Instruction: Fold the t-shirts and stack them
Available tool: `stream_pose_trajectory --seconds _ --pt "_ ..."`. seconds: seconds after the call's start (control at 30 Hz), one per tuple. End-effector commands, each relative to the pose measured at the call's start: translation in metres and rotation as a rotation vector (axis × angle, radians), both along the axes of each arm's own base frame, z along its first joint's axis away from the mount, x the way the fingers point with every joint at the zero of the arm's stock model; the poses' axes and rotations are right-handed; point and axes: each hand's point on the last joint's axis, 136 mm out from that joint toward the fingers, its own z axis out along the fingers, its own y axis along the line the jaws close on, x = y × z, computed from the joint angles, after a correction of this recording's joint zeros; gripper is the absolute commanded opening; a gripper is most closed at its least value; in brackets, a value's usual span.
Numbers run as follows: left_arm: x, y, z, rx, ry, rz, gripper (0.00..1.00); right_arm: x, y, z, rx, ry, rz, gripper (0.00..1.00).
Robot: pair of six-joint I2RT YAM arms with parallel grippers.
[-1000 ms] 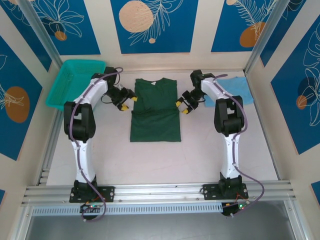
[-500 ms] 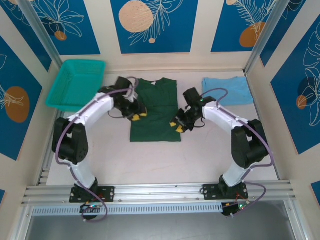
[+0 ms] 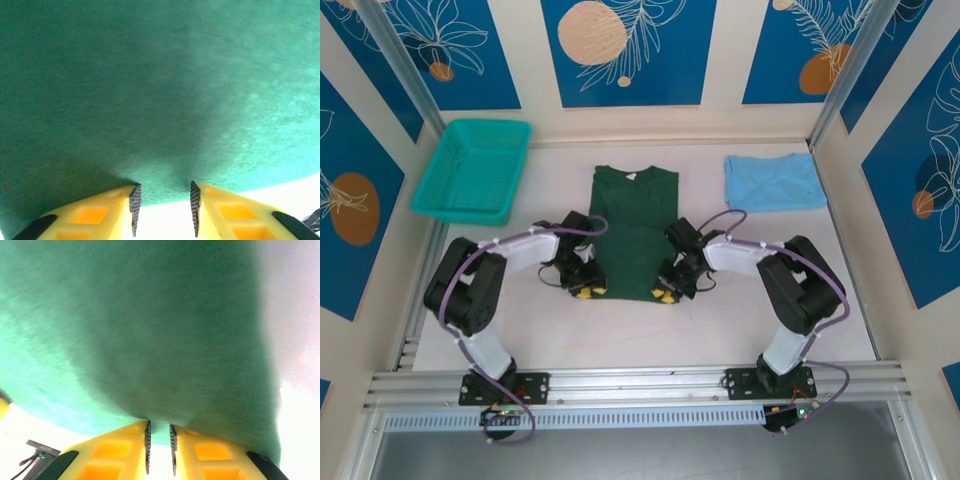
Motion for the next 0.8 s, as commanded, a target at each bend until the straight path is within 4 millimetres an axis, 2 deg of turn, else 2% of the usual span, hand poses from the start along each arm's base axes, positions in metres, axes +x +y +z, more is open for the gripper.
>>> stream_pose_trajectory --seconds 0.0,0.1,0.17,0.27,0.37,0.47,0.6,0.7,0.77 --pt "-0.036 0.030 -0.006 0.097 0.054 0.095 0.36 -0.031 -0.028 -0.010 -0.132 0.032 -0.044 0.21" --pt "-0.055 0.031 0.006 0.042 0.061 0.163 0.36 -0.048 -0.033 -0.006 -0.150 0.022 -0.050 0.22" --pt "-0.063 0.032 0.021 0.010 0.053 0.176 0.37 -0.055 -0.035 0.002 -0.158 0.014 -0.054 0.22" --pt "-0.053 0.036 0.061 0.008 -0.049 0.167 0.44 -0.049 -0.033 0.030 -0.154 -0.065 -0.061 0.24" --pt "-0.022 0.018 0.101 -0.078 -0.162 0.132 0.42 -0.026 -0.027 0.061 -0.124 -0.151 -0.097 0.26" --pt "0.017 -0.012 0.120 -0.136 -0.202 0.034 0.29 0.009 -0.020 0.079 -0.096 -0.193 -0.141 0.21" --pt "0.082 -0.039 0.116 -0.129 -0.239 -0.050 0.24 0.066 -0.015 0.081 -0.086 -0.187 -0.167 0.17" --pt "0.127 -0.049 0.098 -0.130 -0.235 -0.056 0.21 0.108 -0.011 0.066 -0.063 -0.157 -0.160 0.14" --pt "0.150 -0.044 0.077 -0.083 -0.232 -0.053 0.20 0.131 -0.010 0.053 -0.045 -0.118 -0.155 0.13"
